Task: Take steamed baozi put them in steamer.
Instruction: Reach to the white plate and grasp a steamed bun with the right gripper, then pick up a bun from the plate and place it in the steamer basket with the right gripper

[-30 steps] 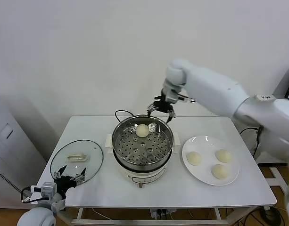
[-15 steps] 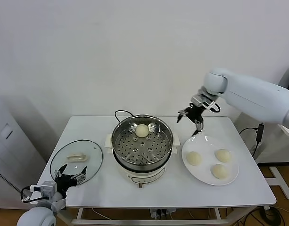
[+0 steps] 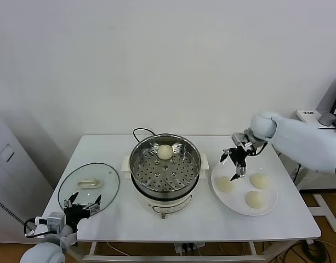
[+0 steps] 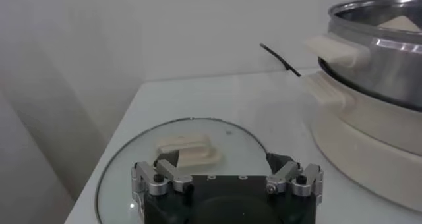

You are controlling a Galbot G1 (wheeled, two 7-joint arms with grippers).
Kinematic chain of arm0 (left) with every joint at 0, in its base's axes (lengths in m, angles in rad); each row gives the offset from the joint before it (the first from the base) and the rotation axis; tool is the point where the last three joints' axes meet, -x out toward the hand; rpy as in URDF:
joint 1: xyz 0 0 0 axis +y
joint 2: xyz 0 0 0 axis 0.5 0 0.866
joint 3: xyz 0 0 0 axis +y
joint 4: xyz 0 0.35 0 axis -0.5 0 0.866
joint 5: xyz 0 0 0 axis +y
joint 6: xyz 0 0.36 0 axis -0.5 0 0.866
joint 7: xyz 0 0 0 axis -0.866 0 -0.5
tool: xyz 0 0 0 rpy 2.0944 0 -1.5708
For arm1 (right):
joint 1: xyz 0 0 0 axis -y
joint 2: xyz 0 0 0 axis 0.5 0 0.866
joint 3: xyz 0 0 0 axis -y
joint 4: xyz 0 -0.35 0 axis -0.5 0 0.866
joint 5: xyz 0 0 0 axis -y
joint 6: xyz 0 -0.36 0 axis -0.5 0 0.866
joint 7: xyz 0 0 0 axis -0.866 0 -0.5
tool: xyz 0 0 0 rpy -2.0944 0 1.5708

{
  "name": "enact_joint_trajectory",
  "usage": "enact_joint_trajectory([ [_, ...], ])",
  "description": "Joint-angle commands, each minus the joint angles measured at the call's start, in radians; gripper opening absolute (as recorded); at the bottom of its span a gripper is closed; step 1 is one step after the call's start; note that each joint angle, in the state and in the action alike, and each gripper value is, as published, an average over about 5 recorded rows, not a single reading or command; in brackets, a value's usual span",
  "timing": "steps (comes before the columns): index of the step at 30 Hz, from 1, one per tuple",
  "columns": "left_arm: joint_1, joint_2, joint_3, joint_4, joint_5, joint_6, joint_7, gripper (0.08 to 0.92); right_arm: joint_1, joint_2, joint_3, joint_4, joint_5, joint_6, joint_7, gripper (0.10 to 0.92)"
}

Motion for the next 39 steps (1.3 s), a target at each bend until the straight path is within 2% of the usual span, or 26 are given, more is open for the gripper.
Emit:
enact_joint_trajectory([
  [1, 0.003, -0.001, -0.002, -0.002, 0.000, -0.001, 0.000, 0.823, -0.175, 0.025, 0.131, -0.101, -0.082, -0.053, 0.032, 0.823],
  [15, -0.006, 0.000, 0.001, 0.014, 0.000, 0.000, 0.001, 0.823, -0.236, 0.107, 0.228, -0.246, -0.155, -0.026, 0.028, 0.817],
  [24, -0.005, 0.005, -0.001, 0.014, -0.002, -0.001, 0.001, 0.823, -0.250, 0.125, 0.265, -0.260, -0.163, -0.025, 0.011, 0.631],
  [29, 0.000, 0.005, -0.003, 0.009, -0.002, 0.000, 0.001, 0.823, -0.239, 0.117, 0.259, -0.241, -0.155, -0.024, 0.001, 0.529],
  [34, 0.004, -0.002, -0.002, 0.004, -0.002, 0.004, -0.001, 0.823, -0.173, 0.076, 0.183, -0.163, -0.099, -0.034, -0.018, 0.514],
  [39, 0.008, -0.003, -0.005, -0.002, -0.004, 0.008, -0.004, 0.823, 0.093, -0.006, -0.049, -0.004, 0.067, -0.071, -0.068, 0.516],
])
